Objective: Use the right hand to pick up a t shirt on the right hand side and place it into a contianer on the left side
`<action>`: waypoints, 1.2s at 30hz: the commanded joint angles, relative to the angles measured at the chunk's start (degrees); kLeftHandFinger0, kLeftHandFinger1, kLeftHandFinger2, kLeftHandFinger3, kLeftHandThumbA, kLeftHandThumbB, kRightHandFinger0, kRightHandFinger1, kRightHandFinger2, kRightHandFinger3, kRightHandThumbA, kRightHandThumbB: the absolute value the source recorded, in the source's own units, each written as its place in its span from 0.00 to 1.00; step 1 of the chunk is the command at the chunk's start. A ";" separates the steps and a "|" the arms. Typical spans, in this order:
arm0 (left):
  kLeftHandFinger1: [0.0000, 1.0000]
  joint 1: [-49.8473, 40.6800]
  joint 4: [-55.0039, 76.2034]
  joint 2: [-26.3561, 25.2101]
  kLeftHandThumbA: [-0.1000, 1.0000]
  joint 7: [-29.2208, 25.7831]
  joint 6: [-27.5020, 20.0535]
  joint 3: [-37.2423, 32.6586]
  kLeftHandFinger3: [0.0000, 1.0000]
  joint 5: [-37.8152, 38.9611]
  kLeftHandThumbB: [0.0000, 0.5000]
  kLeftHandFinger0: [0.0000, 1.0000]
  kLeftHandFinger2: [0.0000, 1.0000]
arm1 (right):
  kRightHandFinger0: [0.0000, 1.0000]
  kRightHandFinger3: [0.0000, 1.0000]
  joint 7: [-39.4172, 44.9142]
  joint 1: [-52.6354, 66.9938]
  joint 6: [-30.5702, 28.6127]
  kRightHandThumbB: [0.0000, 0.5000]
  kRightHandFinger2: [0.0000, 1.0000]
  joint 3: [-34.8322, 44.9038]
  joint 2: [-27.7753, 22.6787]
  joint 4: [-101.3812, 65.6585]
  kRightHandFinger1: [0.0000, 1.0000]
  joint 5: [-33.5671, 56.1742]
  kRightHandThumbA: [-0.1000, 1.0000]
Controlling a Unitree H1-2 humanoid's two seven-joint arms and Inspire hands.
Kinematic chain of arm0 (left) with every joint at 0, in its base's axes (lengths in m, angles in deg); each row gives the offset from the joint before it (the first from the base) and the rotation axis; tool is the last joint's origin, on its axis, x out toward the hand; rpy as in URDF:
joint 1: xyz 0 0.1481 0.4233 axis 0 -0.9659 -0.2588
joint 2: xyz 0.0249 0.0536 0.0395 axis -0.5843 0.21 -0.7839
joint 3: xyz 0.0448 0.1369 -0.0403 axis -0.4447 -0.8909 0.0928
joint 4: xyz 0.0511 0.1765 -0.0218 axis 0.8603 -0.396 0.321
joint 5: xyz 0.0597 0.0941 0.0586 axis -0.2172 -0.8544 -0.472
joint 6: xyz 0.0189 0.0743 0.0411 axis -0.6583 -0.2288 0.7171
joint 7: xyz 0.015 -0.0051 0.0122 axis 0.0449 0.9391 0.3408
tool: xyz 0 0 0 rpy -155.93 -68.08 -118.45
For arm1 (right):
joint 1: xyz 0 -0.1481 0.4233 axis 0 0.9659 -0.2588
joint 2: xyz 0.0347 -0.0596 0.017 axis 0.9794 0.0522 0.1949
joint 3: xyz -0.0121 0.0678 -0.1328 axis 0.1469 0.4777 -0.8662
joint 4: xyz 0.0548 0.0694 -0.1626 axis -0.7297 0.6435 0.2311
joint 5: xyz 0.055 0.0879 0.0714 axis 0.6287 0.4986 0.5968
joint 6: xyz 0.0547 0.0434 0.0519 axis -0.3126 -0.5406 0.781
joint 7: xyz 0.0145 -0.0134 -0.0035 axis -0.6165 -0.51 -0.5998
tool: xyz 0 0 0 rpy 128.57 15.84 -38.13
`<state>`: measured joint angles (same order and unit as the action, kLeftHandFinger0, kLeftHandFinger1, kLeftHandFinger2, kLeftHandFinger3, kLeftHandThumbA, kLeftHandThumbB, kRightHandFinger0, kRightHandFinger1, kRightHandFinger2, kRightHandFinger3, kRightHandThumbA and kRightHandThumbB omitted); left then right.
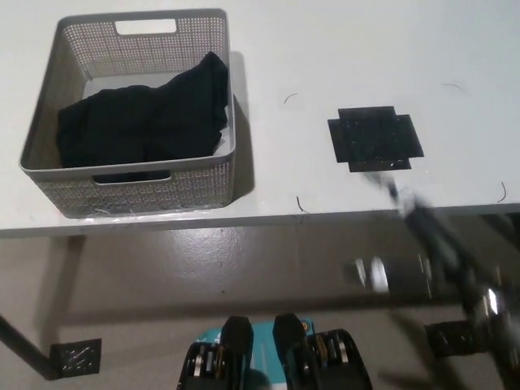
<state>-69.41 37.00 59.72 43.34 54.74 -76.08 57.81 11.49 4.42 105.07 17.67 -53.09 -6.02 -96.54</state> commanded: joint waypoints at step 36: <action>1.00 -3.11 0.30 -0.07 1.00 2.25 -5.02 6.20 1.00 13.79 0.64 1.00 1.00 | 1.00 1.00 -31.09 29.11 -42.97 0.33 1.00 -1.99 -0.96 35.97 1.00 -7.89 1.00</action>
<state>-71.60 36.07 59.72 43.95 52.65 -71.03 69.09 -12.14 34.32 68.18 16.99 -52.23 29.35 -102.08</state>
